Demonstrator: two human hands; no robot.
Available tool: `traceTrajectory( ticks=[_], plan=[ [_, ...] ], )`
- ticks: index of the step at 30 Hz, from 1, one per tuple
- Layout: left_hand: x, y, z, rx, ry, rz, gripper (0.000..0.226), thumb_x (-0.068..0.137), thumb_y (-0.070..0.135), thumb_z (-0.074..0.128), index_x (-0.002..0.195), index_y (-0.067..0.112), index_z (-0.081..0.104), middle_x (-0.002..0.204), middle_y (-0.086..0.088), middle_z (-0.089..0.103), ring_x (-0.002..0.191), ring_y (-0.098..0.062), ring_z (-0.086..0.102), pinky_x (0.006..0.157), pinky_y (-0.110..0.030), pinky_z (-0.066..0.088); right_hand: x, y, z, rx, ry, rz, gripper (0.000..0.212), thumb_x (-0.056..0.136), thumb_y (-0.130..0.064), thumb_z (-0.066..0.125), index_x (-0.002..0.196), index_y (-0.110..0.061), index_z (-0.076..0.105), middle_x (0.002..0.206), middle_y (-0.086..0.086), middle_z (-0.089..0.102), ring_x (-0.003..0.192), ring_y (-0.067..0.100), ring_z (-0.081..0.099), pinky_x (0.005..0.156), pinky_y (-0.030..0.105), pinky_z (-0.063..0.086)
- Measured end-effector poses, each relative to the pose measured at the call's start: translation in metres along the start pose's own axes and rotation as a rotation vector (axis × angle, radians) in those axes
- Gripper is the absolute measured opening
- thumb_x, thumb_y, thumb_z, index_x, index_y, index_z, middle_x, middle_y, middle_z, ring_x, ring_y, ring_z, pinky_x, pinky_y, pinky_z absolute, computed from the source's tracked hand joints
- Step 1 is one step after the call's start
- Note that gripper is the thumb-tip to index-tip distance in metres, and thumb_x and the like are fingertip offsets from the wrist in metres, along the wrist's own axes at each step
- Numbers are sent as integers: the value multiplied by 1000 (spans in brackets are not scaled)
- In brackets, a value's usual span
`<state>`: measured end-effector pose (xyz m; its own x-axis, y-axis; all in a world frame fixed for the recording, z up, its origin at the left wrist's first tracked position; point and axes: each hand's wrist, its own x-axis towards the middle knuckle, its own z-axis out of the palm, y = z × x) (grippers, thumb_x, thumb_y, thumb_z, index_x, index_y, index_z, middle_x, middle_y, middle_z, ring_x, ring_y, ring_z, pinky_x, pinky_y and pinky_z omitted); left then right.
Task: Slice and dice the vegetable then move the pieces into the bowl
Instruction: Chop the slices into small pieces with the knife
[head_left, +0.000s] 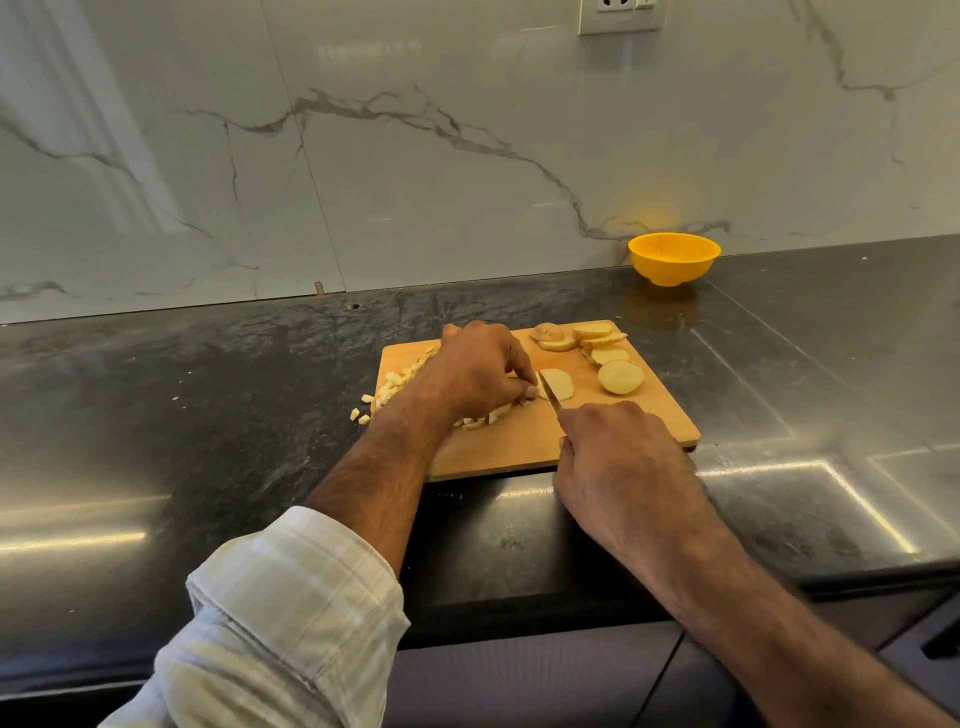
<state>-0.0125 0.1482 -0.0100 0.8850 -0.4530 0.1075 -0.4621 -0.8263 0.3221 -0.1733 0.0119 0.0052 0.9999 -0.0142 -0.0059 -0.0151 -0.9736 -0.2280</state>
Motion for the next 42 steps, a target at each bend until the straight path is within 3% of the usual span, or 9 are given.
traceTrajectory(
  ticks=[6, 9, 13, 16, 19, 26, 33, 42],
  plan=[
    [0, 4, -2, 37, -26, 0, 8, 94, 34, 80, 101, 35, 83, 104, 24, 73, 119, -8, 54, 118, -55, 26, 10, -15, 1, -53, -68, 6, 26, 100, -28, 63, 126, -22, 60, 99, 0, 51, 92, 18, 55, 78, 35, 53],
    [-1, 2, -3, 27, -43, 5, 6, 93, 34, 80, 97, 37, 83, 93, 30, 67, 111, -3, 50, 116, -54, 26, 20, -23, -7, -47, -77, 11, 33, 99, -25, 67, 131, -21, 58, 107, 3, 54, 92, 18, 50, 81, 36, 53],
    [-4, -2, -5, 31, -41, 24, 3, 92, 38, 81, 93, 39, 83, 107, 30, 68, 123, -4, 47, 115, -56, 23, 21, -25, -13, -34, -102, 16, 35, 98, -25, 68, 132, -20, 59, 111, 4, 56, 99, 21, 56, 87, 37, 56],
    [-6, -3, -8, 54, -55, 8, 5, 93, 39, 79, 96, 38, 83, 117, 27, 66, 133, -8, 42, 117, -58, 19, 4, -18, -10, -45, -109, 11, 28, 99, -25, 66, 126, -21, 61, 102, 0, 54, 95, 19, 57, 82, 35, 55],
    [-6, -10, -10, 37, -65, 4, 3, 92, 40, 80, 91, 39, 83, 117, 28, 68, 133, -7, 46, 118, -58, 16, -9, -13, -9, -54, -96, 14, 22, 100, -29, 64, 121, -23, 61, 96, -2, 52, 92, 17, 58, 77, 33, 53],
    [-9, -12, -12, 50, -53, -13, 7, 94, 43, 77, 98, 40, 82, 125, 24, 64, 137, -11, 41, 115, -53, 18, -2, -15, -7, -48, -1, 4, 28, 101, -33, 64, 127, -24, 60, 113, 2, 62, 95, 17, 61, 80, 34, 57],
    [-10, -7, -12, 49, -69, -8, 9, 95, 42, 77, 101, 38, 82, 123, 24, 62, 138, -12, 37, 121, -60, 15, 15, -16, 6, -58, -31, 6, 28, 100, -33, 64, 126, -25, 60, 115, 2, 61, 98, 18, 60, 82, 36, 57],
    [-11, -1, -12, 98, -73, -19, 12, 96, 43, 75, 105, 39, 81, 130, 23, 62, 141, -13, 34, 119, -58, 15, 28, -9, 0, -45, -44, -9, 30, 98, -29, 66, 128, -25, 63, 116, 1, 63, 100, 18, 59, 86, 37, 59]
  ],
)
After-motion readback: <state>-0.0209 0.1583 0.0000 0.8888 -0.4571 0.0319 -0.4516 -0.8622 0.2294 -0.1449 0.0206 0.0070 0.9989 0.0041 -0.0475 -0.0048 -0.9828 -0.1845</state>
